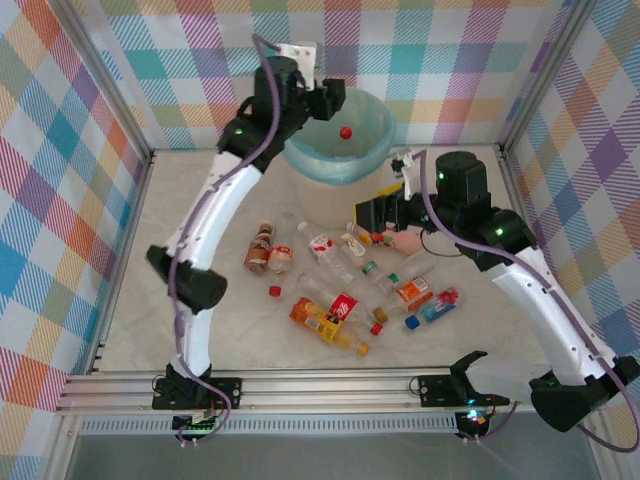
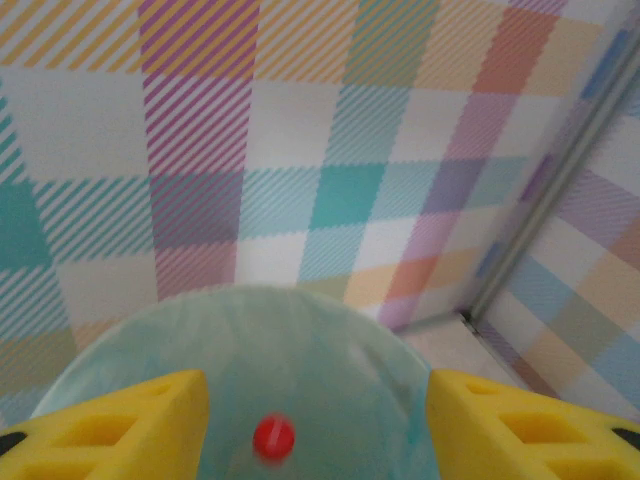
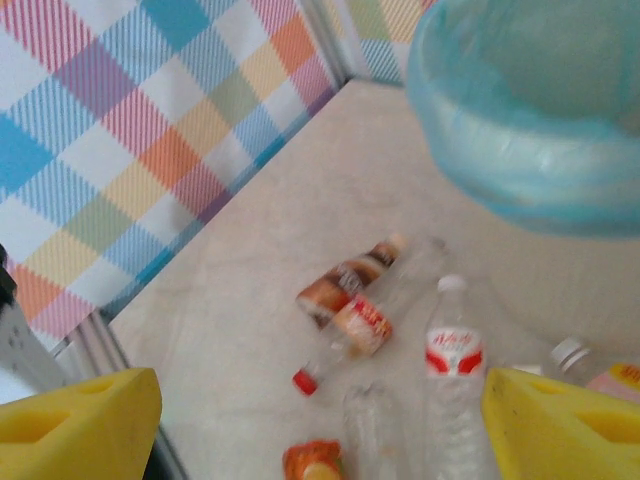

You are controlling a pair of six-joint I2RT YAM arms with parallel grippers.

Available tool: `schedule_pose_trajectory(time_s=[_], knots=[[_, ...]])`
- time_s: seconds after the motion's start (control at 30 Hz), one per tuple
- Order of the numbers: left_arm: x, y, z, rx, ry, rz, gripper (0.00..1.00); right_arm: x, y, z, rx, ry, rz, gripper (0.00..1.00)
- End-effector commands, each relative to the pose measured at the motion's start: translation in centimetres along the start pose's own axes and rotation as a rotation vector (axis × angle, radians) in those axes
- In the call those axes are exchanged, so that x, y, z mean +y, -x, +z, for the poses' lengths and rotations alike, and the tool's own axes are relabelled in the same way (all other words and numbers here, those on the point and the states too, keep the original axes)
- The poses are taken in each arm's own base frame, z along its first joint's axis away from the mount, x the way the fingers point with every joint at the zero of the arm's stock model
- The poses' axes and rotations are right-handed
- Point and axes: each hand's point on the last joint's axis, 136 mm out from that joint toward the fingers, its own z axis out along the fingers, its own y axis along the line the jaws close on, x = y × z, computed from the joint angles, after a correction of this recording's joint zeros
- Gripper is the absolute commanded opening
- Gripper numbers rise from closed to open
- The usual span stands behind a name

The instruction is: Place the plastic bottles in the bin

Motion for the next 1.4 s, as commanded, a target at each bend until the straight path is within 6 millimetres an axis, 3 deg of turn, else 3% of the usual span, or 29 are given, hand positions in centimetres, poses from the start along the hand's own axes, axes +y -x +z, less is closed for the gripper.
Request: schedule_pose_trajectory(time_s=[0.0, 0.33, 0.57, 0.67, 0.8, 1.0, 1.13, 1.37], knots=[[0.3, -4.3, -4.9, 0.185, -0.001, -0.02, 0.6, 0.9, -4.6, 0.4, 0.142, 0.076, 0.033, 0.82], [2.8, -16.4, -15.9, 0.285, -0.011, -0.141, 0.6, -0.9, -16.1, 0.5, 0.468, -0.016, 0.262, 0.75], [5.1, -24.1, -19.7, 0.441, 0.064, -0.166, 0.6, -3.3, -22.6, 1.0, 0.581, -0.134, 0.466, 0.73], [6.8, -26.5, -20.4, 0.486, 0.154, -0.181, 0.6, -3.3, -21.9, 2.3, 0.54, -0.113, 0.491, 0.71], [9.5, -28.6, -21.6, 0.515, 0.313, -0.222, 0.58, -2.9, -18.6, 5.2, 0.485, -0.096, 0.452, 0.68], [10.5, -31.8, -23.2, 0.542, 0.364, -0.291, 0.56, -2.1, -15.5, 11.0, 0.471, -0.119, 0.389, 0.61], [11.2, -34.6, -24.2, 0.582, 0.395, -0.327, 0.56, -1.9, -15.8, 13.3, 0.523, -0.12, 0.397, 0.53], [10.9, -38.3, -25.0, 0.574, 0.332, -0.396, 0.57, -3.1, -20.2, 12.1, 0.607, -0.174, 0.373, 0.54]])
